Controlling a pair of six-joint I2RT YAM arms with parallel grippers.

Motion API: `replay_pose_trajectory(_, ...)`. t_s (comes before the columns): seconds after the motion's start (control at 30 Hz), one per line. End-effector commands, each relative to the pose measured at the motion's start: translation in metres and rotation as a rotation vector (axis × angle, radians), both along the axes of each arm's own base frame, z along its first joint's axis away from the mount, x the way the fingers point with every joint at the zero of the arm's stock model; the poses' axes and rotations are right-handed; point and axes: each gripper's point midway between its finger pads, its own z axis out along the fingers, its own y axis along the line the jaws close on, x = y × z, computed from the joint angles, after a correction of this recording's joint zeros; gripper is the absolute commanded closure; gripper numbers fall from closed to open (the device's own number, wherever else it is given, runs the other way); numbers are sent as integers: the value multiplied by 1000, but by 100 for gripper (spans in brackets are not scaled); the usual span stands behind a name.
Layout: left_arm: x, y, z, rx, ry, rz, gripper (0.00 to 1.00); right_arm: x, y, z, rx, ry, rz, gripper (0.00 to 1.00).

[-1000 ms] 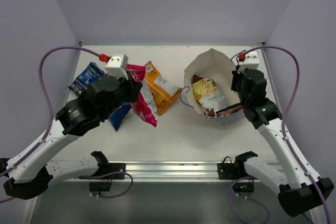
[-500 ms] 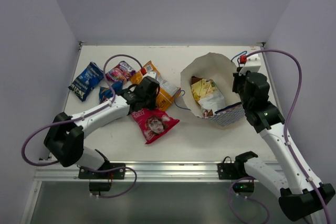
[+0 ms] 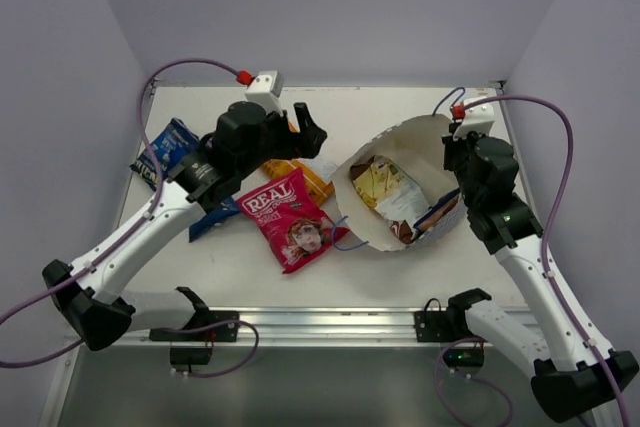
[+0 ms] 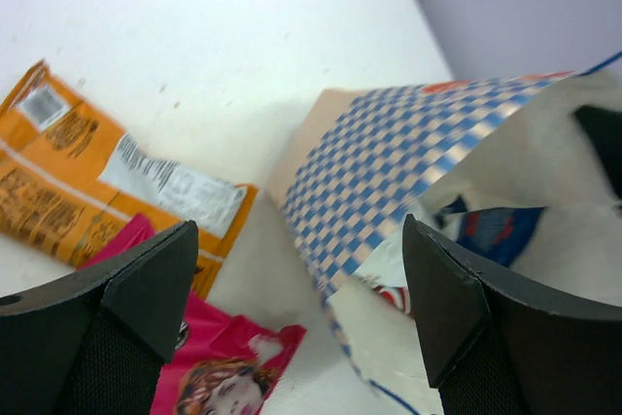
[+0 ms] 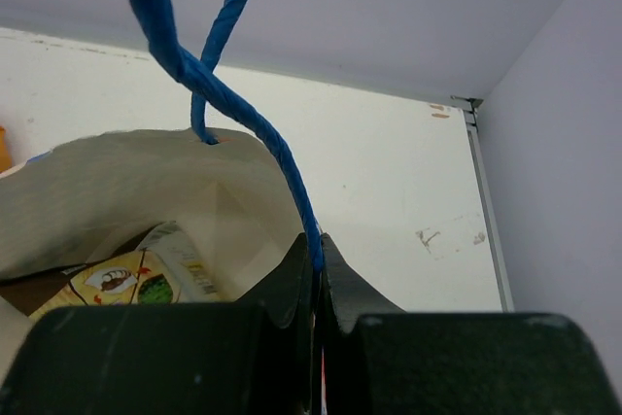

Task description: Take the snacks out of the paper bag

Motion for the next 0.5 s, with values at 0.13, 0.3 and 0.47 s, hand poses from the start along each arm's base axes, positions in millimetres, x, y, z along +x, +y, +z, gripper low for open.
replay_pose_trajectory(0.13,-40,-73,54,-142,-39,-256,14,12,3,42,-13,-147,17,100)
replay_pose_trajectory(0.3,-71,-137,39,-173,24,-403,19,12,2,40,-16,-139,10,100)
replay_pose_trajectory(0.47,-82,-175,23,-188,38,-396,20,9,-2,37,7,-144,-13,100)
